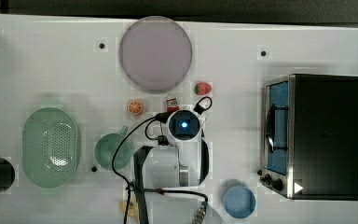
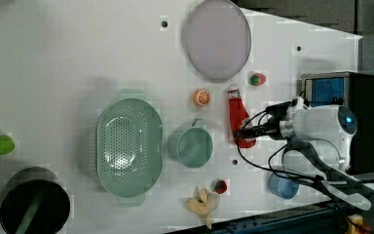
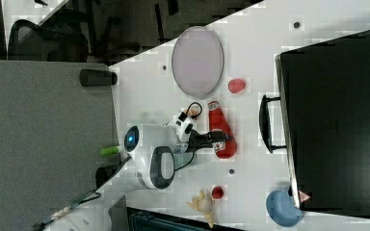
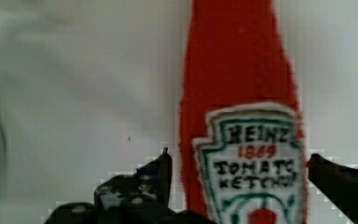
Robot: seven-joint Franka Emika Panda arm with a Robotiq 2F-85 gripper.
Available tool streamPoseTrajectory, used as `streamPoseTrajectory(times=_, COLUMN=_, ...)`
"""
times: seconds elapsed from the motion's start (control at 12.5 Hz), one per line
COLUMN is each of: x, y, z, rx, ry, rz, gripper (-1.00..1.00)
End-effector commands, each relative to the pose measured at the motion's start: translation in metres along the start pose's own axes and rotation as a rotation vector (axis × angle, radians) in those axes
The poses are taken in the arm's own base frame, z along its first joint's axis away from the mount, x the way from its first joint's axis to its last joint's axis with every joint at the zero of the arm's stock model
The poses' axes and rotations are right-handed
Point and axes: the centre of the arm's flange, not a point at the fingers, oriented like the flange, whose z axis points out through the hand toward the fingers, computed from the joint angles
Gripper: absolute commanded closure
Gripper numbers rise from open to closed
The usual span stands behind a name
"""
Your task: Pick Ketchup from the table and place it in strainer.
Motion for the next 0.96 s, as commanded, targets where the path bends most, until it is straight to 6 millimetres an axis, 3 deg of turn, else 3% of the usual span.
streamPoseTrajectory(times=0.08, x=0.019, y=-0.003, z=-0.023, rx=-0.018, ry=0.076, rz=-0.048, gripper=-1.00)
streamPoseTrajectory(times=0.24, x=0.019, y=-0.004, z=-0.014, rx=-0.012, ry=0.061, rz=-0.050, gripper=-0.92)
streamPoseTrajectory(times=0.48, x=0.021, y=-0.003, z=-0.010, rx=-0.012, ry=0.080, rz=-0.047, gripper=-0.25)
streamPoseTrajectory(times=0.56, x=0.022, y=-0.002, z=-0.011, rx=-0.013, ry=0.083, rz=-0.046, gripper=-0.25)
streamPoseTrajectory(times=0.72, x=0.027, y=0.000, z=-0.027, rx=-0.022, ry=0.114, rz=-0.044, gripper=-0.25)
streamPoseTrajectory(times=0.96, x=0.025, y=0.001, z=-0.078, rx=-0.045, ry=0.123, rz=-0.027, gripper=-0.25)
